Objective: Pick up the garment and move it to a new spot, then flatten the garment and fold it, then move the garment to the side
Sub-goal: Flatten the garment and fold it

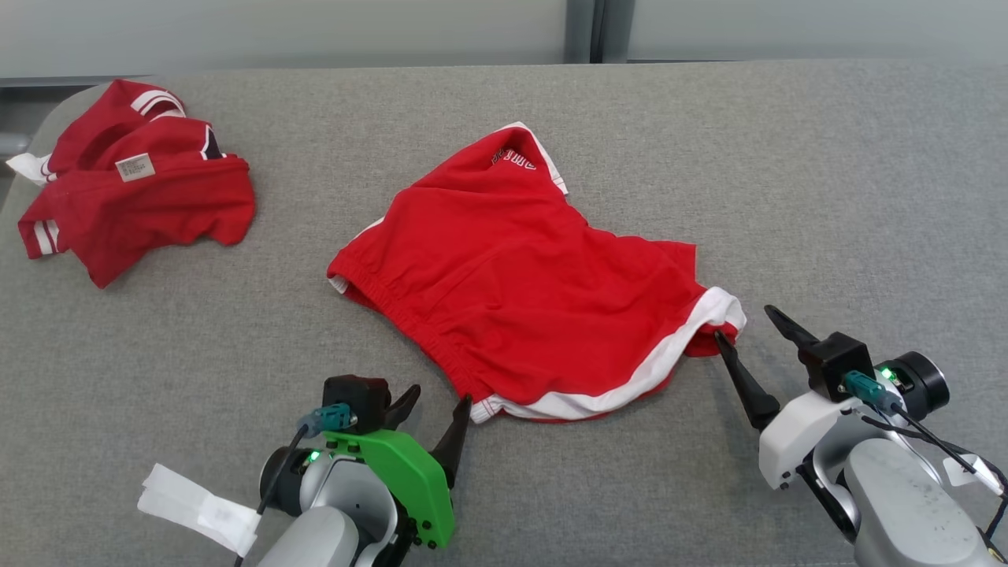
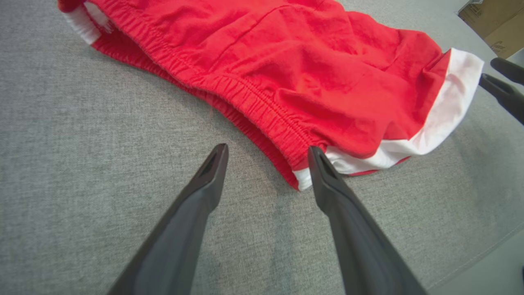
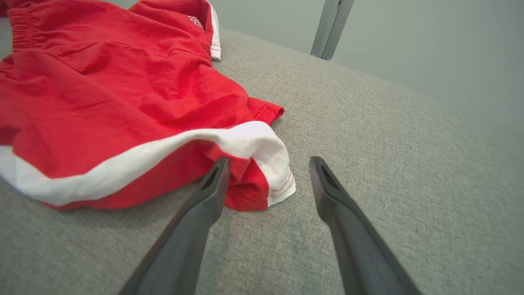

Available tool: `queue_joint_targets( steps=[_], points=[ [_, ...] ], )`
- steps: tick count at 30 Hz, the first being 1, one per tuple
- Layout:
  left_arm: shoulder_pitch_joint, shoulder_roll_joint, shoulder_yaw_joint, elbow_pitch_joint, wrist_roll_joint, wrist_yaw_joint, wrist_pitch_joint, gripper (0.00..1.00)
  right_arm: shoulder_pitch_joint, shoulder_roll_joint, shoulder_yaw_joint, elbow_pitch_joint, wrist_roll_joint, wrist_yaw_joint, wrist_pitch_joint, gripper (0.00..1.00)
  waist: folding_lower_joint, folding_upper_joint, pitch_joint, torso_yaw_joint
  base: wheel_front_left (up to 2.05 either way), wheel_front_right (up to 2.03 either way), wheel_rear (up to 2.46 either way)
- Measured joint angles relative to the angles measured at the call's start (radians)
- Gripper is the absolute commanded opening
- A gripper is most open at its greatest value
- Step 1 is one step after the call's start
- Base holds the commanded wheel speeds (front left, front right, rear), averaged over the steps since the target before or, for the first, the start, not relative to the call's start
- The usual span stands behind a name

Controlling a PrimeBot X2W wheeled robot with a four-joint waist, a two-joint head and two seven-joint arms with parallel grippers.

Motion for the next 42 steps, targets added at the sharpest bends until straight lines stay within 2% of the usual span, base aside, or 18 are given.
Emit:
queue_joint_targets(
  steps=[12, 35, 36, 37, 38, 39, 40, 41, 42],
  points=[
    [0.038, -0.012, -0.012, -0.043, -0.090, -0.044, 0.043, 1.00, -0.048, 0.022, -0.001, 0.092, 0.012, 0.000, 0.000, 1.00, 0.0000, 0.0000, 0.016, 0.016, 0.00, 0.00, 0.00],
    [-0.009, -0.021, -0.016, -0.007, -0.089, -0.045, 0.059, 1.00, -0.154, 0.037, 0.008, 0.227, 0.037, 0.009, -0.001, 1.00, 0.0000, 0.0000, 0.093, 0.013, 0.00, 0.00, 0.00],
    [-0.011, -0.023, -0.016, -0.006, -0.089, -0.045, 0.059, 1.00, -0.159, 0.039, 0.010, 0.231, 0.038, 0.009, -0.001, 0.95, 0.0000, 0.0000, 0.094, 0.013, 0.00, 0.00, 0.00],
    [-0.013, -0.025, -0.018, -0.006, -0.089, -0.047, 0.058, 0.93, -0.162, 0.041, 0.011, 0.237, 0.039, 0.009, -0.001, 0.76, 0.0000, 0.0001, 0.096, 0.013, 0.00, 0.00, 0.00],
    [-0.015, -0.026, -0.019, -0.005, -0.090, -0.052, 0.058, 0.50, -0.164, 0.042, 0.013, 0.240, 0.039, 0.009, -0.002, 0.58, 0.0000, 0.0000, 0.097, 0.012, 0.00, 0.00, 0.00],
    [-0.017, -0.028, -0.021, -0.004, -0.090, -0.053, 0.058, 0.35, -0.167, 0.044, 0.016, 0.243, 0.039, 0.009, -0.006, 0.44, 0.0000, 0.0000, 0.098, 0.012, 0.00, 0.00, 0.00],
    [-0.021, -0.030, -0.023, -0.003, -0.090, -0.055, 0.051, 0.00, -0.171, 0.046, 0.018, 0.247, 0.039, 0.010, -0.008, 0.31, 0.0000, 0.0000, 0.100, 0.011, 0.00, 0.00, 0.00],
    [-0.026, -0.030, -0.026, -0.001, -0.091, -0.063, 0.051, 0.00, -0.177, 0.048, 0.021, 0.250, 0.039, 0.010, -0.008, 0.24, 0.0000, 0.0000, 0.101, 0.011, 0.00, 0.00, 0.00],
    [-0.030, -0.031, -0.027, 0.000, -0.095, -0.063, 0.051, 0.00, -0.181, 0.051, 0.023, 0.254, 0.039, 0.011, -0.008, 0.11, 0.0000, 0.0001, 0.102, 0.010, 0.00, 0.00, 0.00]
  ],
)
